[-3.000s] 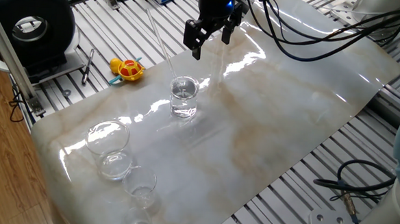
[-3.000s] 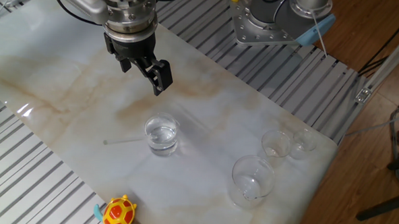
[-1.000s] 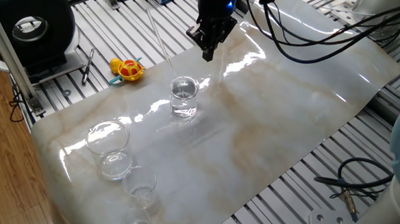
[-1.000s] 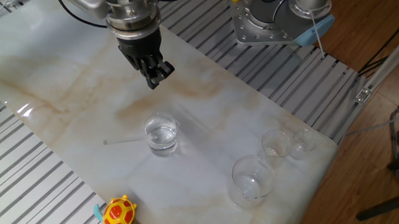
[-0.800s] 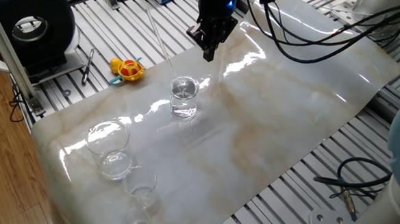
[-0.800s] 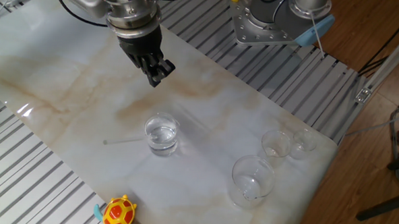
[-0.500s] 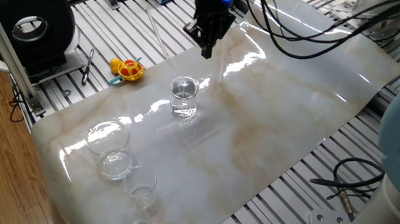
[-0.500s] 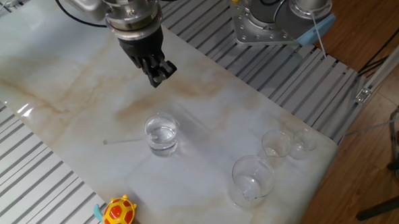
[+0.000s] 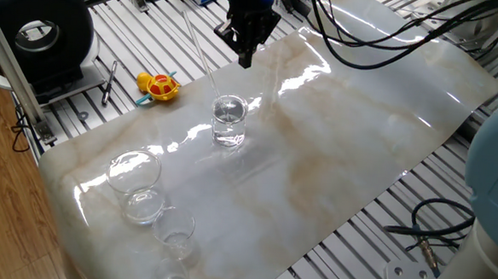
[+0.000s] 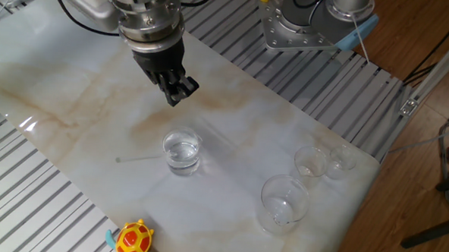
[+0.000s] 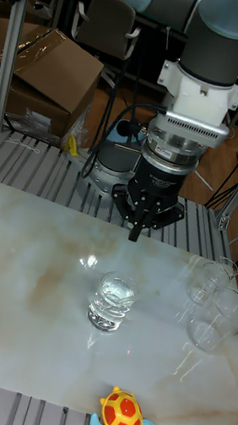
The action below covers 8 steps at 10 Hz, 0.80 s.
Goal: Stir the beaker with a glass rod
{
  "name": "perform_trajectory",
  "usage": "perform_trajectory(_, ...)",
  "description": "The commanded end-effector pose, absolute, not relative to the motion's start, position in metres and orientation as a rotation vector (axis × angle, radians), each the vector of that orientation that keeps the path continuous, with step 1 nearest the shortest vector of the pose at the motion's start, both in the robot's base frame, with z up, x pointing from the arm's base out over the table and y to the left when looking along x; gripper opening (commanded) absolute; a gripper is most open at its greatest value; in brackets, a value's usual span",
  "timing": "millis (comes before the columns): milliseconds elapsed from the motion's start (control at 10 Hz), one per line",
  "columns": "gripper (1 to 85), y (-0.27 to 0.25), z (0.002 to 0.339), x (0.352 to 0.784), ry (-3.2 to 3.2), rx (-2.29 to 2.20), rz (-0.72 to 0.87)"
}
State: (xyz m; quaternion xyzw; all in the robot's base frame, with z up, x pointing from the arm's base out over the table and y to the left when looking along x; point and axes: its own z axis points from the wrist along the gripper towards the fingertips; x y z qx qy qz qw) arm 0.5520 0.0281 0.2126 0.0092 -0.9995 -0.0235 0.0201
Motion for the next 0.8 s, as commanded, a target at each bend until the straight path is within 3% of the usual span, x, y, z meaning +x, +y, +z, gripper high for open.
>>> perform_trajectory(0,1.0,-0.012,0.212,0.56,-3.092,0.241,-0.032)
perform_trajectory(100,1.0,-0.021,0.205,0.566,-3.104,0.299,0.01)
perform_trajectory(300,1.0,0.012,0.207,0.555,-3.073,0.117,-0.182)
perform_trajectory(400,1.0,-0.005,0.205,0.572,-3.14,0.136,-0.078)
perform_trajectory(700,1.0,-0.003,0.206,0.591,-3.213,0.122,-0.088)
